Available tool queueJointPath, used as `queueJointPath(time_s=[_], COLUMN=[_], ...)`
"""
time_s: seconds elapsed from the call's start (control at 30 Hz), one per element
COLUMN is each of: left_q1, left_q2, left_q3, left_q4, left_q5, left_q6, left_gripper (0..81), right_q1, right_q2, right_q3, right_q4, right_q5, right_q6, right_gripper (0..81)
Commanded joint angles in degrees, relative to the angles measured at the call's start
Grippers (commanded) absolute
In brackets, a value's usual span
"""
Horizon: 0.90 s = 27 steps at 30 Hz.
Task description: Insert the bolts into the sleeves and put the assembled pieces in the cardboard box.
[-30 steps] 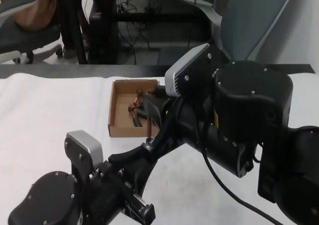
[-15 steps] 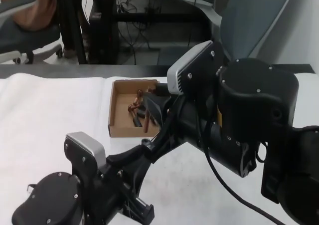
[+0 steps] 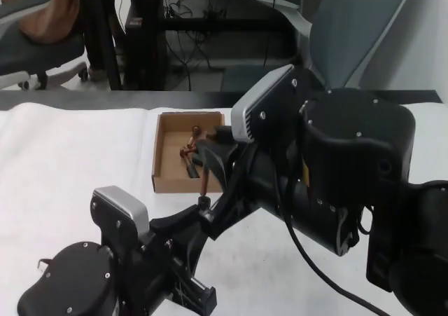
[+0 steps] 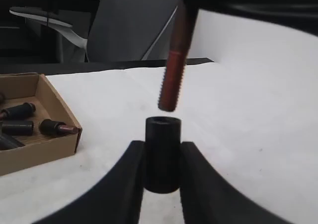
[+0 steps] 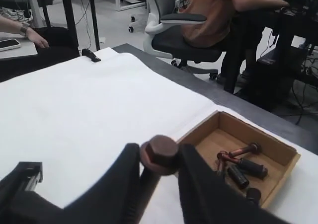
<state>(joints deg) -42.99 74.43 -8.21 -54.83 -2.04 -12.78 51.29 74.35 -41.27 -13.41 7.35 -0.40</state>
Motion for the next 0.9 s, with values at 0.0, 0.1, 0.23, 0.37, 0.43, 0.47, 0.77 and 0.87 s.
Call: queueJointPath(time_s=[0.0,0.1,0.23,0.37,0.43,0.47,0.77,0.87], left_q1=[-0.26,-0.26,-0.26,-0.26,-0.26,-0.26,-0.26,-0.26], left_q2=[0.03,0.03,0.03,0.03,0.03,0.03,0.03,0.03], left_q3=[-0.10,-0.10,-0.10,-0.10,-0.22,-0.20,-0.20,-0.20], left_q4=[-1.21,-1.21,-1.21,-3.19,-4.34,-4.62,-4.63,-4.63], left_q5=[-0.47,-0.47,-0.47,-1.21,-1.37,-1.37,-1.37,-1.23], left_q6=[0.57,1.38,1.38,1.36,1.36,1.36,1.23,1.24], left_gripper=[1.8,1.8,1.8,1.8,1.8,1.8,1.8,1.8], right_q1=[0.06,0.06,0.06,0.06,0.19,0.30,1.31,1.79], right_q2=[-0.94,-0.94,-0.94,-0.94,-0.94,-0.94,-0.94,-0.94], right_q3=[0.15,0.15,0.15,0.15,0.15,0.15,0.15,0.15], right_q4=[0.41,0.71,0.72,2.15,3.42,3.79,7.46,8.95], right_q5=[-0.44,-0.44,-0.44,-1.24,-1.24,-1.24,-10.98,-12.82], right_q6=[0.40,0.40,0.40,1.95,2.39,2.84,5.97,6.89], right_gripper=[0.6,0.6,0.6,0.6,0.6,0.6,0.6,0.6])
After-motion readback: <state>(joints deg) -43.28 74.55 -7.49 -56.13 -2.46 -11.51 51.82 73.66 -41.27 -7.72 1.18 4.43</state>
